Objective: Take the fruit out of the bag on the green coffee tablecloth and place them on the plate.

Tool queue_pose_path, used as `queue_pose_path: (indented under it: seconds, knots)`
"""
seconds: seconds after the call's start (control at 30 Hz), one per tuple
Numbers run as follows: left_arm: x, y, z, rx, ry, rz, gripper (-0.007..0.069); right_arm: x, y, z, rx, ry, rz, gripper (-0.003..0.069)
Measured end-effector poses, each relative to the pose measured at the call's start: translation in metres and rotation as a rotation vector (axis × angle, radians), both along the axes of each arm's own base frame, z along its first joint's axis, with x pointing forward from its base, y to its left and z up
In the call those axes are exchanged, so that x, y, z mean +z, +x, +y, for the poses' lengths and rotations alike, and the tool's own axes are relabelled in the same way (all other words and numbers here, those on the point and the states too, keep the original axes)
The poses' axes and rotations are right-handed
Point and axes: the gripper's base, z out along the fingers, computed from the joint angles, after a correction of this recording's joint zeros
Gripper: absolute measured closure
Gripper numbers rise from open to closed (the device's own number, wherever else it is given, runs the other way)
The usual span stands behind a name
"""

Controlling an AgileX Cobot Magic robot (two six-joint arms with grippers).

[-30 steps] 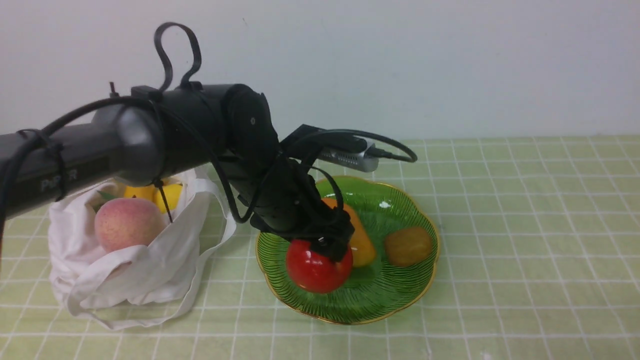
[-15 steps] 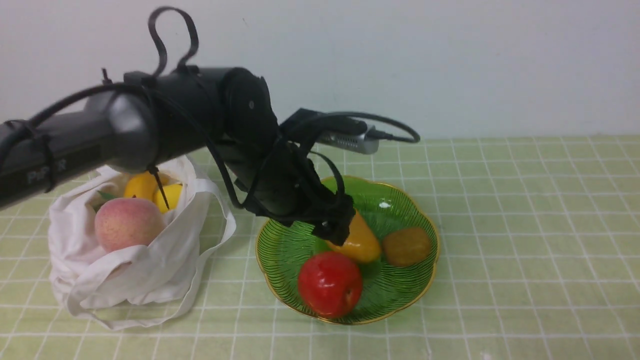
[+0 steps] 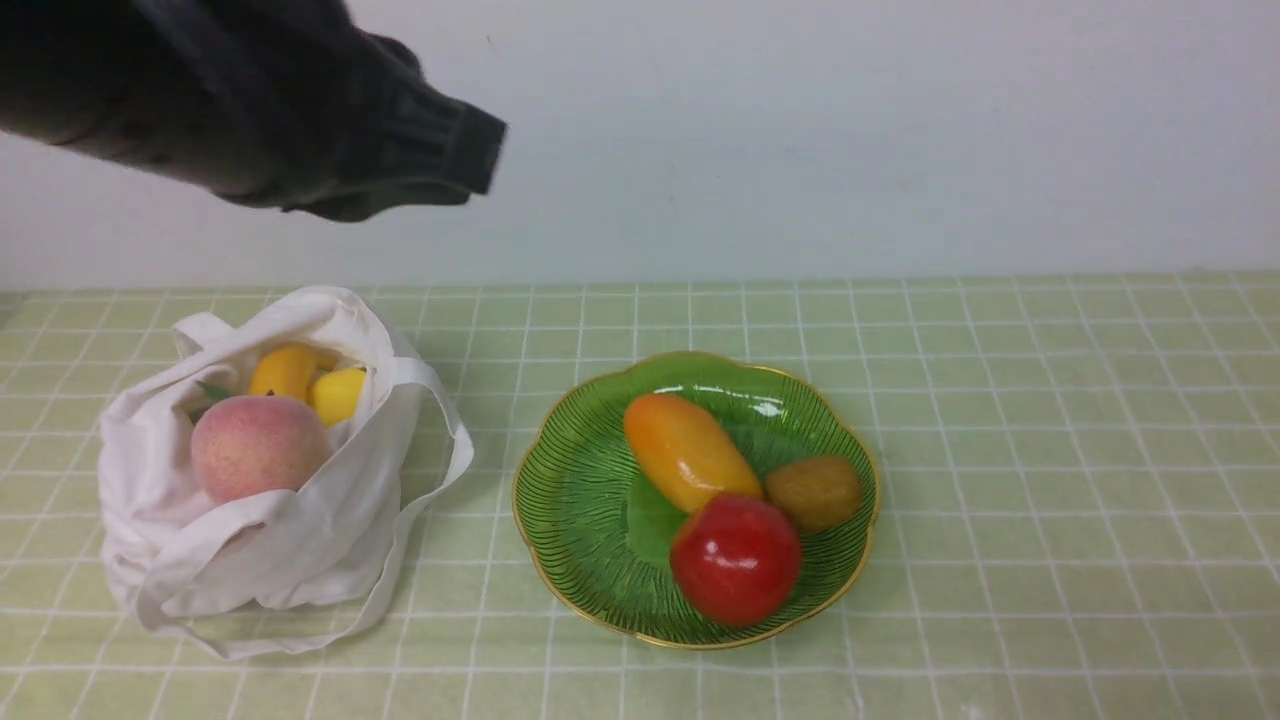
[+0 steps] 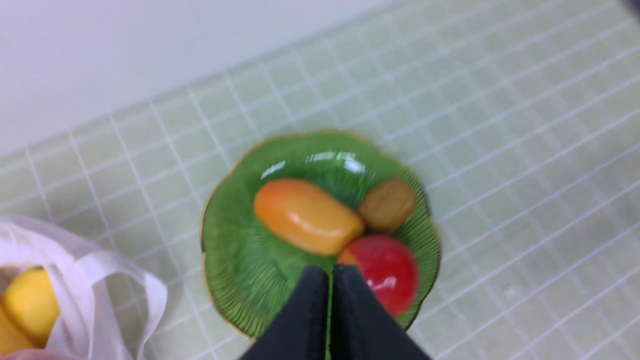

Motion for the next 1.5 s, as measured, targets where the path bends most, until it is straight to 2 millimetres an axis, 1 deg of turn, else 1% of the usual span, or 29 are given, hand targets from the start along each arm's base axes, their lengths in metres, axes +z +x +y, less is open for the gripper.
queue_pose_path:
  seconds: [0.1,0.13,0.17,0.2,0.23,0.33,0.37,0.43,0.53,0.57,0.67,0.8,1.03,1.17,1.23,1.27,1.3,1.33,1.37,1.4,1.43,1.47,1.5]
  knots:
    - [-0.002,-0.031,0.015,0.001,-0.094,-0.078,0.0632,0.000,0.000,0.000,0.000,0.000,0.000,0.0673]
    - [-0.003,-0.033,0.016,0.002,-0.098,-0.085,0.0632,0.000,0.000,0.000,0.000,0.000,0.000,0.0673]
    - [-0.007,-0.044,0.022,0.004,-0.130,-0.116,0.0632,0.000,0.000,0.000,0.000,0.000,0.000,0.0673]
    - [-0.018,-0.061,0.031,0.012,-0.181,-0.167,0.0632,0.000,0.000,0.000,0.000,0.000,0.000,0.0673]
    - [-0.023,-0.066,0.034,0.015,-0.196,-0.182,0.0632,0.000,0.000,0.000,0.000,0.000,0.000,0.0673]
    - [-0.045,-0.091,0.049,0.025,-0.254,-0.240,0.0632,0.000,0.000,0.000,0.000,0.000,0.000,0.0673]
    - [-0.059,-0.097,0.052,0.026,-0.257,-0.226,0.0632,0.000,0.000,0.000,0.000,0.000,0.000,0.0673]
    - [-0.070,-0.109,0.057,0.023,-0.276,-0.226,0.0632,0.000,0.000,0.000,0.000,0.000,0.000,0.0673]
    - [-0.083,-0.120,0.063,0.019,-0.282,-0.228,0.0632,0.000,0.000,0.000,0.000,0.000,0.000,0.0673]
    - [-0.091,-0.127,0.067,0.013,-0.280,-0.244,0.0632,0.000,0.000,0.000,0.000,0.000,0.000,0.0673]
    - [-0.096,-0.135,0.071,0.009,-0.285,-0.266,0.0632,0.000,0.000,0.000,0.000,0.000,0.000,0.0673]
    - [-0.095,-0.142,0.076,0.000,-0.267,-0.318,0.0632,0.000,0.000,0.000,0.000,0.000,0.000,0.0673]
    - [-0.095,-0.145,0.085,0.022,-0.180,-0.401,0.0632,0.000,0.000,0.000,0.000,0.000,0.000,0.0673]
    - [-0.107,-0.147,0.090,0.080,-0.157,-0.418,0.0632,0.000,0.000,0.000,0.000,0.000,0.000,0.0673]
    - [-0.136,-0.145,0.094,0.184,-0.140,-0.415,0.0632,0.000,0.000,0.000,0.000,0.000,0.000,0.0673]
    - [-0.138,-0.146,0.095,0.193,-0.143,-0.425,0.0632,0.000,0.000,0.000,0.000,0.000,0.000,0.0673]
    - [-0.164,-0.143,0.098,0.268,-0.124,-0.419,0.0632,0.000,0.000,0.000,0.000,0.000,0.000,0.0673]
    - [-0.179,-0.142,0.100,0.308,-0.116,-0.421,0.0632,0.000,0.000,0.000,0.000,0.000,0.000,0.0673]
    - [-0.178,-0.143,0.100,0.315,-0.117,-0.427,0.0632,0.000,0.000,0.000,0.000,0.000,0.000,0.0673]
    - [-0.190,-0.143,0.101,0.336,-0.114,-0.430,0.0632,0.000,0.000,0.000,0.000,0.000,0.000,0.0673]
    - [-0.216,-0.141,0.104,0.388,-0.097,-0.420,0.0632,0.000,0.000,0.000,0.000,0.000,0.000,0.0673]
    - [-0.222,-0.141,0.104,0.397,-0.091,-0.409,0.0632,0.000,0.000,0.000,0.000,0.000,0.000,0.0673]
    - [-0.243,-0.140,0.106,0.426,-0.068,-0.391,0.0632,0.000,0.000,0.000,0.000,0.000,0.000,0.0673]
